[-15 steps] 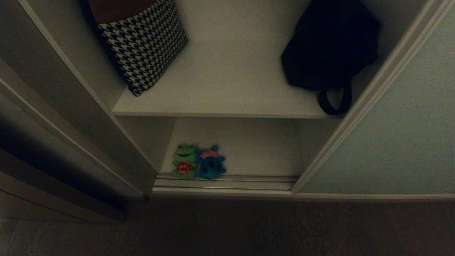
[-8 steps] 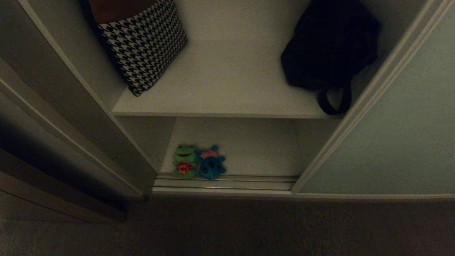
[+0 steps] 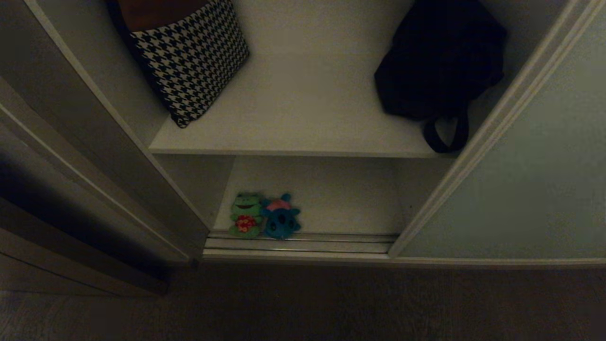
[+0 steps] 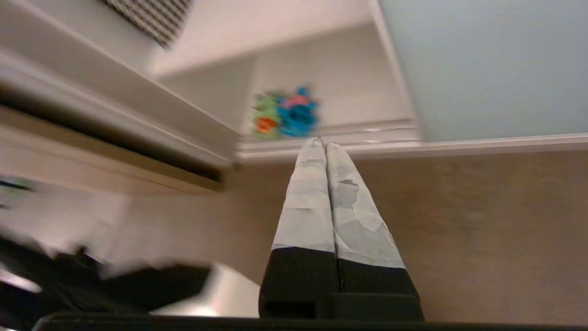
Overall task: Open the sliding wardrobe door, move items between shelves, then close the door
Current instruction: Close the door
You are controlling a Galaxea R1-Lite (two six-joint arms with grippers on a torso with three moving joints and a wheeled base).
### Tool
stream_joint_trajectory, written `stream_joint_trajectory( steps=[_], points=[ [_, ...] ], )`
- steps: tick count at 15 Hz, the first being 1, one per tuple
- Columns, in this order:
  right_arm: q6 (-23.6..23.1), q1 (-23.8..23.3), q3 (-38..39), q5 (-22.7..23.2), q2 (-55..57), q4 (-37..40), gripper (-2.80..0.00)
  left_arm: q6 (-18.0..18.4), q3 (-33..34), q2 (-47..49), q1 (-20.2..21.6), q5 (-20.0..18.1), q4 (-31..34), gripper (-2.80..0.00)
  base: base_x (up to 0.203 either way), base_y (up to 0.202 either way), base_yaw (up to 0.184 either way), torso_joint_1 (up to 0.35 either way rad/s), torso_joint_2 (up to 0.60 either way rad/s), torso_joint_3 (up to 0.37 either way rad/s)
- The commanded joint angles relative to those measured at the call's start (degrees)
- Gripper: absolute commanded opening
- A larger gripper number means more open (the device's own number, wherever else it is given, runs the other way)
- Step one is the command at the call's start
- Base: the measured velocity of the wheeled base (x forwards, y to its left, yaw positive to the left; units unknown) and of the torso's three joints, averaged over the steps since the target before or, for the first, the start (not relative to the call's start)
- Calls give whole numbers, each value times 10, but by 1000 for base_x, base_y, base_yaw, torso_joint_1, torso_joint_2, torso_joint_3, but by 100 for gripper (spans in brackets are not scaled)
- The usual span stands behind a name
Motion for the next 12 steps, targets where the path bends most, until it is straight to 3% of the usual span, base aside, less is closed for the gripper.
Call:
stream_joint_trajectory(
  steps=[1,4,6,10,12],
  points=[
    [27,4,-34,5,84,-11,-280,0,0,2,0,0,0,-280,0,0,0,0,0,0],
    [57,26,-72,6,122,-19,-280,0,0,2,0,0,1,-280,0,0,0,0,0,0],
    [115,50,-108,2,138,-10,-280,0,0,2,0,0,0,-280,0,0,0,0,0,0],
    [114,11,-104,15,186,7,-280,0,0,2,0,0,0,-280,0,0,0,0,0,0],
    [87,-31,-103,47,213,4,-280,0,0,2,0,0,1,-280,0,0,0,0,0,0]
  ],
)
